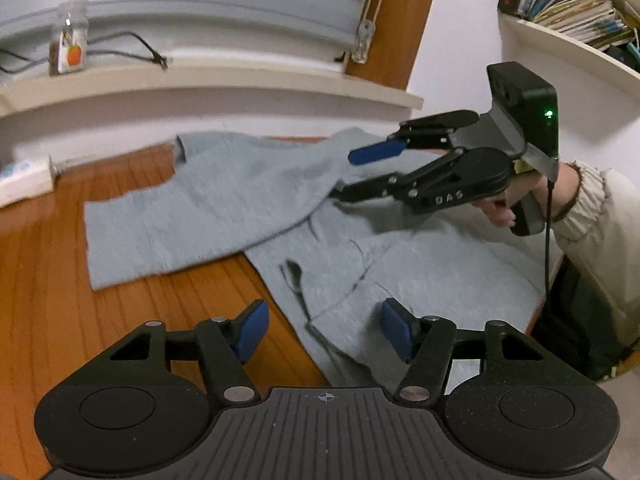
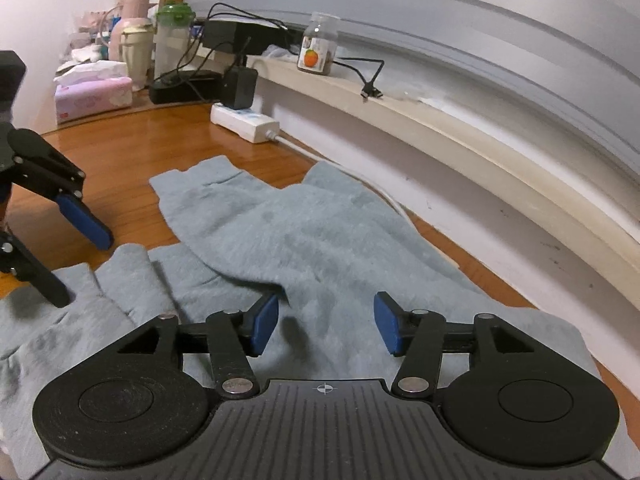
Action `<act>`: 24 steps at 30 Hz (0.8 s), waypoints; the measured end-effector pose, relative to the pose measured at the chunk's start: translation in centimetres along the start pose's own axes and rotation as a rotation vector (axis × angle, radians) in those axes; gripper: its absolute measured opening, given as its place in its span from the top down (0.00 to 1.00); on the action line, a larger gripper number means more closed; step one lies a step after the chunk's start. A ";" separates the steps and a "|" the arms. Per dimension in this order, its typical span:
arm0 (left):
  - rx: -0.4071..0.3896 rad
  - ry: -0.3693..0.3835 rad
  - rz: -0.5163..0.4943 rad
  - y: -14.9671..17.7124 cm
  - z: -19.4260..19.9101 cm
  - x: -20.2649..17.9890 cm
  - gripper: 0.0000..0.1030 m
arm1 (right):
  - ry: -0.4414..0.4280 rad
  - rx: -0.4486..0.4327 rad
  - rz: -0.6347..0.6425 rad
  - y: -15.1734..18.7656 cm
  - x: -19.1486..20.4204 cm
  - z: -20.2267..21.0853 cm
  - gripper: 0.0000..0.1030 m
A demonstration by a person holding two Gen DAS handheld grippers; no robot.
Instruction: Fold clothes
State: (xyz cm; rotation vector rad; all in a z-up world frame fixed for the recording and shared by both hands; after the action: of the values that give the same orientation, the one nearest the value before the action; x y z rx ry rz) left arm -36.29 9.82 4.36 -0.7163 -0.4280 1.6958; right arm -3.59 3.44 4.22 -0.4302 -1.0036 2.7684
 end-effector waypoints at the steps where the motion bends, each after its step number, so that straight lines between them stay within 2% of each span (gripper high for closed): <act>1: 0.003 0.012 -0.001 0.1 0.0 0.0 0.46 | 0.003 -0.005 -0.002 0.1 -0.1 0.3 0.48; 2: 0.005 0.028 -0.004 0.1 0.0 -0.1 0.56 | 0.007 -0.011 -0.005 0.2 -0.3 0.5 0.48; 6: -0.001 0.018 -0.023 0.3 0.3 -0.7 0.66 | 0.015 -0.041 -0.026 0.9 -1.0 1.5 0.47; 8: -0.012 0.005 -0.032 0.4 0.6 -0.9 0.82 | 0.006 -0.052 -0.037 1.4 -1.2 2.0 0.47; 11: -0.047 -0.012 -0.049 0.4 1.4 -1.2 0.89 | 0.018 -0.054 -0.036 2.4 -1.5 2.5 0.42; 12: -0.062 -0.017 -0.057 0.4 1.8 -1.5 0.95 | 0.023 -0.053 -0.034 2.7 -1.6 2.6 0.42; 14: -0.095 -0.039 -0.069 0.1 2.4 -1.9 0.95 | 0.028 -0.050 -0.039 3.3 -1.9 2.7 0.42; 17: -0.135 -0.032 -0.078 -0.3 3.0 -2.3 0.95 | 0.036 -0.051 -0.059 3.9 -2.6 3.0 0.42; 20: -0.113 -0.040 -0.080 -0.7 2.4 -2.3 0.95 | 0.036 -0.057 -0.086 4.4 -3.4 3.4 0.42; 24: -0.075 -0.021 -0.010 -0.5 1.5 -0.8 0.93 | 0.035 -0.064 -0.111 5.0 -4.2 3.9 0.41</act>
State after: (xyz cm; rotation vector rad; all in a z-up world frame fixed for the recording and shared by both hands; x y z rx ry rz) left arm -36.78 9.27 5.99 -0.7497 -0.5116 1.6862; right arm -1.19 -3.74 4.74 -0.4174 -1.0769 2.6280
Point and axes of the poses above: each gripper's, at about its wrist camera, not at the fingertips, and z roughly against the way its jaws point, x to its left, y to its underside, the point moved 2 cm from there along -z, roughly the way its jaws point, and after that the axes turned 13 degrees about x, right-handed, at the moved point
